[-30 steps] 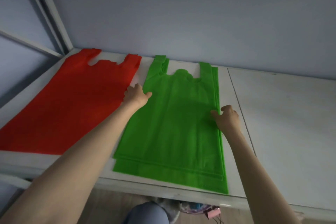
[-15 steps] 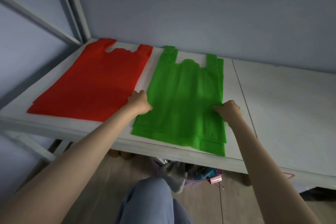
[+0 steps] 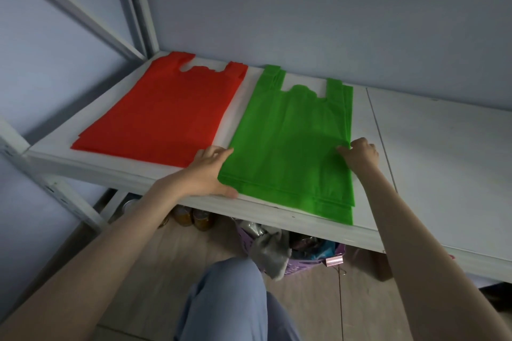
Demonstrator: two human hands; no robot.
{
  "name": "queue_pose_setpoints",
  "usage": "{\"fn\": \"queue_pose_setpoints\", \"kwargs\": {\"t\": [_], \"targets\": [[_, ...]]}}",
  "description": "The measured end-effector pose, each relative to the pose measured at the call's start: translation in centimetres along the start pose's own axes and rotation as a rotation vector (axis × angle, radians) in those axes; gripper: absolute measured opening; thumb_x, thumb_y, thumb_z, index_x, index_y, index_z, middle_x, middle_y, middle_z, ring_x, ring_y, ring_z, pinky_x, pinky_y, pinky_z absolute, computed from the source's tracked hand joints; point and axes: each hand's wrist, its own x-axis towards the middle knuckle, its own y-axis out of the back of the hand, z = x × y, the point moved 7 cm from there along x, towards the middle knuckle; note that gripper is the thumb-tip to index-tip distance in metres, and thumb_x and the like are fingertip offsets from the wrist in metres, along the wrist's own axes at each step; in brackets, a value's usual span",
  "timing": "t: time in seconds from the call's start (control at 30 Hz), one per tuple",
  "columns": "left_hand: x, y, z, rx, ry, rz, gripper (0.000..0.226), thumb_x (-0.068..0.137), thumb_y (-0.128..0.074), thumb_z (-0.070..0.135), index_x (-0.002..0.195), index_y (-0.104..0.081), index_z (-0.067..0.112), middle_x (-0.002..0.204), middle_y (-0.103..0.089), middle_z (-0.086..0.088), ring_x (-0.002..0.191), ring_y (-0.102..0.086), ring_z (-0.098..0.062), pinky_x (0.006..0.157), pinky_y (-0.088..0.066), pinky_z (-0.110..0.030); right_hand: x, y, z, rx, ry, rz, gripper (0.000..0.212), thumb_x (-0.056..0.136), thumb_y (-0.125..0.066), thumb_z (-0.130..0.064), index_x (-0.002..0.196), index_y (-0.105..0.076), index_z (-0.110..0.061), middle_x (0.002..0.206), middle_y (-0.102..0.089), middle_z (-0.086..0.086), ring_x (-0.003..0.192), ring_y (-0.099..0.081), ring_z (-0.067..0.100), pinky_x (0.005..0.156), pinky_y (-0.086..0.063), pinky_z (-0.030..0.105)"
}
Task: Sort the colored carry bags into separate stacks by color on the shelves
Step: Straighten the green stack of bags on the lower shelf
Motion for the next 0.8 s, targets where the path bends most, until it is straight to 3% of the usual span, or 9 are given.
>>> {"fn": "queue_pose_setpoints", "kwargs": {"t": [0.13, 0.27, 0.4, 0.47, 0.53, 0.57, 0.63, 0.7, 0.8], "targets": [[-0.4, -0.4, 0.1, 0.052, -0.123, 0.043, 0.082, 0.080, -0.058, 0.056, 0.149, -0.020, 0.032, 0.158, -0.008, 0.012, 0.145, -0.006, -0.019, 0.118, -0.014, -0.042, 0.6, 0.1, -0.4, 0.005, 0.040, -0.015, 0.058, 0.091, -0.057, -0.024, 0.139, -0.034, -0.003, 0.141, -0.037, 0.021, 0.132, -0.035, 0.035, 0.108, -0.032, 0.044], [-0.6, -0.3, 0.5, 0.107, -0.197, 0.069, 0.103, 0.052, -0.021, 0.080, 0.144, -0.034, 0.036, 0.153, -0.028, 0.013, 0.139, -0.022, -0.014, 0.115, -0.021, -0.033, 1.6, 0.1, -0.7, 0.013, 0.073, -0.028, 0.060, 0.090, -0.057, -0.028, 0.141, -0.034, -0.005, 0.142, -0.037, 0.020, 0.131, -0.036, 0.035, 0.111, -0.033, 0.046], [-0.3, 0.2, 0.7, 0.101, -0.259, 0.189, 0.056, 0.081, -0.047, 0.056, 0.131, -0.053, 0.031, 0.140, -0.047, 0.012, 0.121, -0.034, -0.005, 0.109, -0.027, -0.027, 2.7, -0.2, -0.5, 0.020, 0.022, -0.088, 0.065, 0.086, -0.064, -0.021, 0.141, -0.033, -0.006, 0.142, -0.035, 0.020, 0.123, -0.044, 0.034, 0.107, -0.039, 0.047], [-0.1, 0.6, 0.5, 0.065, -0.284, 0.253, 0.039, 0.087, -0.061, 0.038, 0.124, -0.060, 0.027, 0.132, -0.053, 0.010, 0.113, -0.033, 0.000, 0.110, -0.032, -0.031, 3.2, -0.4, -0.4, 0.055, -0.010, -0.178, 0.072, 0.082, -0.068, -0.013, 0.143, -0.030, -0.006, 0.141, -0.036, 0.021, 0.092, -0.053, 0.027, 0.085, -0.051, 0.040], [-0.3, 0.5, 0.3, 0.016, -0.257, 0.211, 0.057, 0.079, -0.057, 0.058, 0.127, -0.057, 0.027, 0.131, -0.050, 0.012, 0.114, -0.030, 0.002, 0.108, -0.031, -0.027, 3.6, -0.5, -0.5, 0.072, -0.028, -0.235, 0.073, 0.081, -0.068, -0.009, 0.143, -0.028, -0.004, 0.139, -0.040, 0.022, 0.064, -0.045, 0.018, 0.054, -0.042, 0.028], [-0.4, 0.4, 0.2, 0.007, -0.237, 0.180, 0.080, 0.068, -0.047, 0.078, 0.132, -0.052, 0.029, 0.132, -0.045, 0.014, 0.116, -0.029, 0.001, 0.105, -0.029, -0.026, 3.9, -0.5, -0.5, 0.073, -0.029, -0.224, 0.070, 0.083, -0.068, -0.013, 0.141, -0.030, -0.003, 0.137, -0.042, 0.022, 0.062, -0.044, 0.018, 0.052, -0.039, 0.026], [-0.3, 0.3, 0.0, 0.017, -0.198, 0.155, 0.110, 0.049, -0.027, 0.095, 0.138, -0.043, 0.032, 0.136, -0.037, 0.014, 0.124, -0.028, -0.006, 0.105, -0.027, -0.029, 4.5, -0.3, -0.7, 0.060, -0.019, -0.136, 0.066, 0.085, -0.065, -0.030, 0.137, -0.037, 0.000, 0.133, -0.047, 0.023, 0.081, -0.054, 0.024, 0.069, -0.049, 0.034], [-0.3, 0.3, 0.0, -0.016, -0.155, 0.152, 0.092, 0.065, -0.045, 0.081, 0.140, -0.040, 0.029, 0.143, -0.033, 0.008, 0.132, -0.026, -0.013, 0.109, -0.025, -0.031, 4.7, -0.2, -0.8, 0.023, -0.023, -0.066, 0.063, 0.087, -0.059, -0.038, 0.132, -0.042, 0.002, 0.133, -0.048, 0.024, 0.105, -0.053, 0.028, 0.096, -0.047, 0.043], [-0.1, 0.1, 0.0, -0.139, -0.066, 0.200, 0.065, 0.087, -0.061, 0.040, 0.143, -0.036, 0.020, 0.144, -0.033, -0.003, 0.135, -0.027, -0.021, 0.111, -0.027, -0.037, 4.4, -0.2, -1.3, 0.052, -0.056, -0.042, 0.057, 0.090, -0.057, -0.029, 0.132, -0.040, 0.006, 0.127, -0.047, 0.022, 0.099, -0.050, 0.027, 0.101, -0.046, 0.041]]}}
